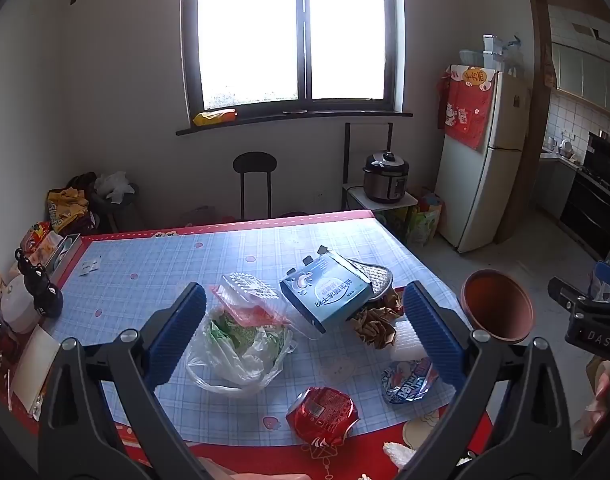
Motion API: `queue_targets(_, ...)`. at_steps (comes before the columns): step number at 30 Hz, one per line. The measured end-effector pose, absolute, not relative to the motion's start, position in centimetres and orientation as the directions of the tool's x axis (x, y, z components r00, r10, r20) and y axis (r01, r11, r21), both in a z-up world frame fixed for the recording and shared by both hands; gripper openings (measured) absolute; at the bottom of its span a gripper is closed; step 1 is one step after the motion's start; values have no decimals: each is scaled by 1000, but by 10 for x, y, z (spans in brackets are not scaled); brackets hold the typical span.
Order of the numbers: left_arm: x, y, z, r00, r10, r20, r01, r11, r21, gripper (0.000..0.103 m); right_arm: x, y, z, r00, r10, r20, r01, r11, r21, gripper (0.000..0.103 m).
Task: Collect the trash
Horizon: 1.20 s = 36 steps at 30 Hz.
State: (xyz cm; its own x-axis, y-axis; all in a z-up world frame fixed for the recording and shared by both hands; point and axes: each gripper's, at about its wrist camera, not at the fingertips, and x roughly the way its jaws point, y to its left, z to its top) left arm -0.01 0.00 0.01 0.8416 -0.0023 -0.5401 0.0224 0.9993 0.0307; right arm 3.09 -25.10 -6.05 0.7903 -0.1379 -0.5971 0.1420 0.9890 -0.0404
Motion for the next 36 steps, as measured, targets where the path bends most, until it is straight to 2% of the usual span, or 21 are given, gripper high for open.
queue_targets(36, 0, -7, -3, 842, 39, -539, 7, 997, 83, 97, 30, -256, -65, 790, -148, -595, 159, 987, -34, 98)
